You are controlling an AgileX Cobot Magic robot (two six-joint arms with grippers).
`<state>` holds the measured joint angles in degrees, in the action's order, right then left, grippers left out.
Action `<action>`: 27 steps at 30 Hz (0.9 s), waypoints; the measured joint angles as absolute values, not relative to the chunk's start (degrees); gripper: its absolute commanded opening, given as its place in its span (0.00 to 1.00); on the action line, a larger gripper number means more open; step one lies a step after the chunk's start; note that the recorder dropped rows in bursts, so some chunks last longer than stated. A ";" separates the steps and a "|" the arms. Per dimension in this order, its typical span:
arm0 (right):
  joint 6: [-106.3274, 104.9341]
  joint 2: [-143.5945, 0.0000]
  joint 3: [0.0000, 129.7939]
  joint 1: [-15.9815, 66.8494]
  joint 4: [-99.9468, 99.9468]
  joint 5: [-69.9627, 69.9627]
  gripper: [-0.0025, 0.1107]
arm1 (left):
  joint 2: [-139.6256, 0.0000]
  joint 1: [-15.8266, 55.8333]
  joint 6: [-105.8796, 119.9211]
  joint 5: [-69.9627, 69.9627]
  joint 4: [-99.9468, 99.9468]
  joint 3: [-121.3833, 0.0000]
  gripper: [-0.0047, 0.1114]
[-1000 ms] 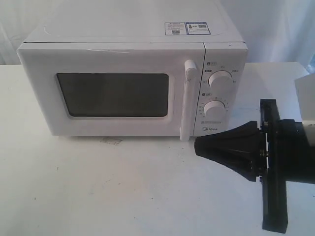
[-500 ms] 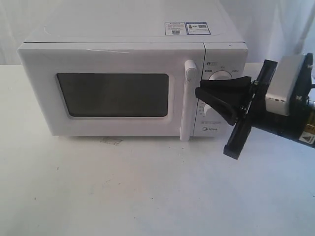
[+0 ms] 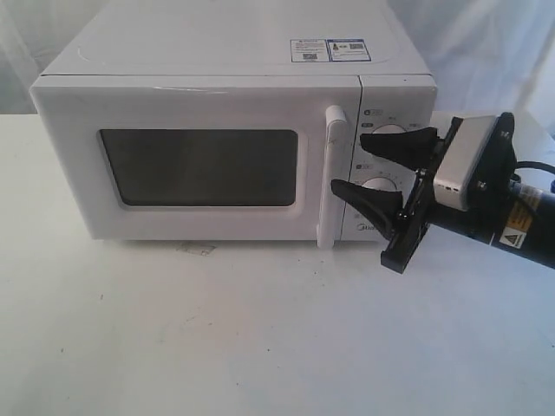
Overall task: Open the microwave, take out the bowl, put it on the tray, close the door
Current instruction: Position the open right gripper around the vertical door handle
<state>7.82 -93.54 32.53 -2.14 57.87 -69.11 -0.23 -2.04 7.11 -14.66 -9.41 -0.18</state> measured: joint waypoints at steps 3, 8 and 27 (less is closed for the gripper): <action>7.82 -93.66 32.53 -2.14 57.77 -69.11 0.55 | -0.23 -2.04 7.11 -14.66 -9.41 -0.18 0.04; 7.82 -94.40 33.31 -2.14 57.65 -69.22 0.55 | -0.23 -2.04 7.11 -14.66 -9.41 -0.18 0.04; 9.00 -98.47 37.03 -1.06 56.86 -69.22 0.55 | -0.23 -2.04 7.11 -14.66 -9.41 -0.18 0.04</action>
<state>9.00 -98.47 37.03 -1.06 56.86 -69.22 -0.23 -2.04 7.11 -14.66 -9.41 -0.18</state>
